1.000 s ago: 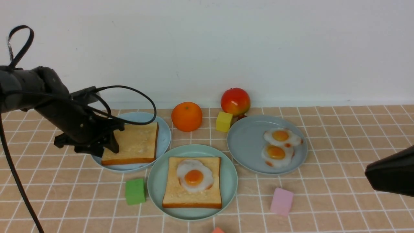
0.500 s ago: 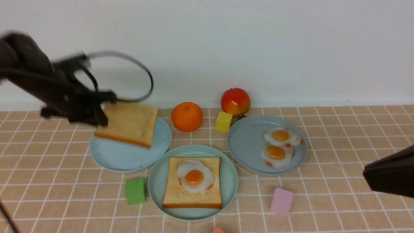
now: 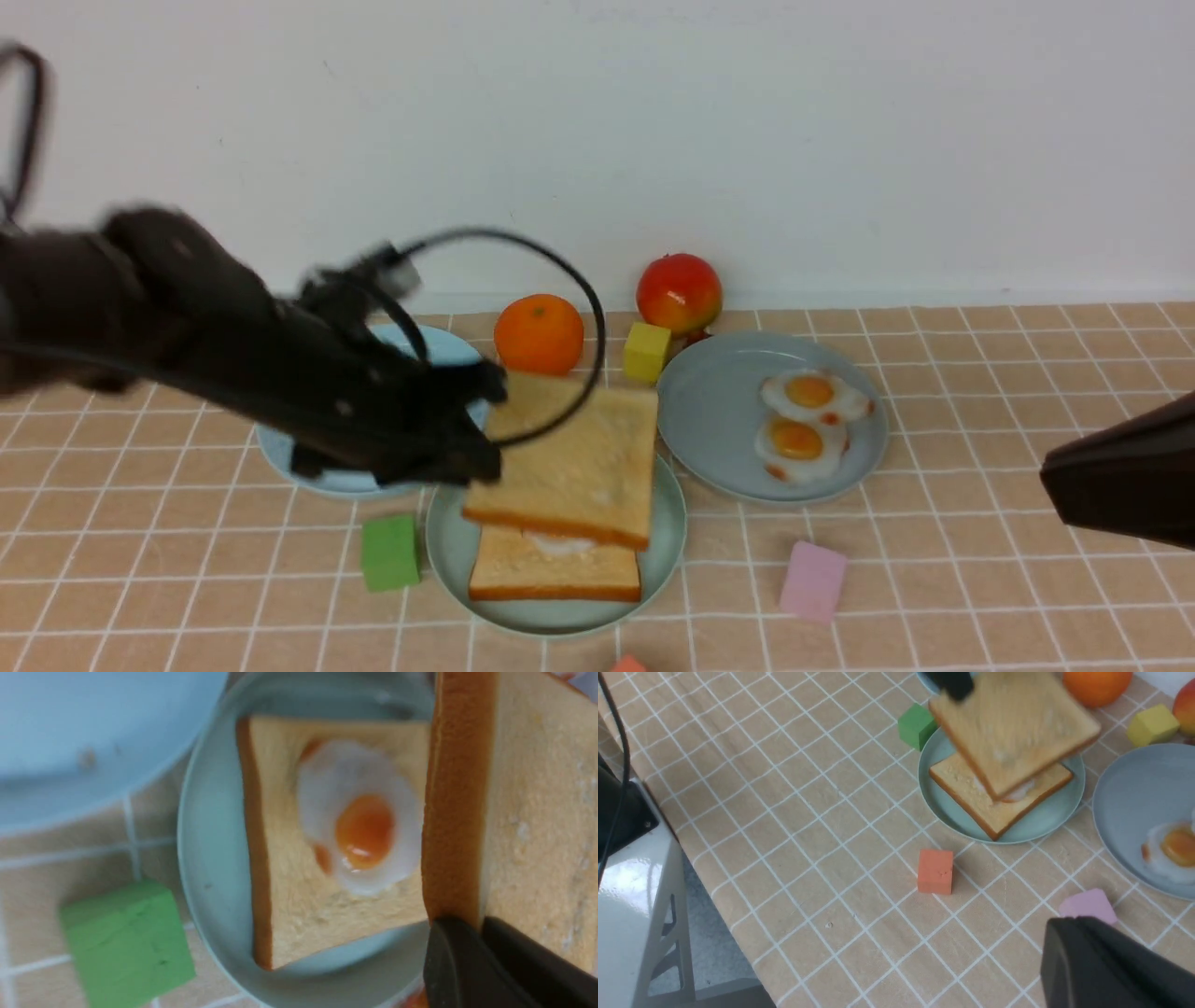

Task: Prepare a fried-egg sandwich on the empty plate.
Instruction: Use the left arm to place a slice of bread on the fried egg in the middle

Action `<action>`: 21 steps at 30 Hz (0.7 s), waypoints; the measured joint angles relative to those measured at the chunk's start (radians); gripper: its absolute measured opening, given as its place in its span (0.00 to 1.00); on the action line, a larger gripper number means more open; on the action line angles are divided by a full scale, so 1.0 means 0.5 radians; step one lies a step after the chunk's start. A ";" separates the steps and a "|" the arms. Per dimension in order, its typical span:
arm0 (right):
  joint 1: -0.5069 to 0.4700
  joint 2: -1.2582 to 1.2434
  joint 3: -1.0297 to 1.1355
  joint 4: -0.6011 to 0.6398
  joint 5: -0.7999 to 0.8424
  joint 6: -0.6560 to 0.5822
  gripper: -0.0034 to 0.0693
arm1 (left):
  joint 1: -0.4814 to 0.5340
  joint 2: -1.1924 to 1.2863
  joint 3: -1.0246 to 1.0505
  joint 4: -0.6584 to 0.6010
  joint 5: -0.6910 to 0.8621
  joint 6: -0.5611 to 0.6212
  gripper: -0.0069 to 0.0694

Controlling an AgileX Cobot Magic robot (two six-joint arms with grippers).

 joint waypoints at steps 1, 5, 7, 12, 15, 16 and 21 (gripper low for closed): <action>0.000 0.000 0.000 0.000 0.019 0.000 0.05 | -0.027 0.050 0.024 -0.035 -0.089 0.000 0.10; 0.000 0.000 0.000 0.000 0.100 0.000 0.05 | -0.055 0.211 0.036 -0.112 -0.217 -0.013 0.11; 0.000 0.000 0.000 0.000 0.123 0.000 0.05 | -0.055 0.258 0.036 -0.126 -0.226 -0.058 0.12; 0.000 0.000 0.000 -0.005 0.143 0.000 0.06 | -0.055 0.276 0.036 -0.098 -0.225 -0.145 0.23; 0.000 0.000 0.002 -0.020 0.100 0.000 0.07 | -0.055 0.237 0.036 -0.021 -0.182 -0.159 0.37; 0.000 0.000 0.002 -0.024 0.085 0.000 0.07 | -0.055 0.217 0.036 0.000 -0.163 -0.161 0.40; 0.000 -0.002 0.006 -0.070 0.014 0.087 0.08 | -0.055 0.011 0.036 0.189 -0.032 -0.165 0.58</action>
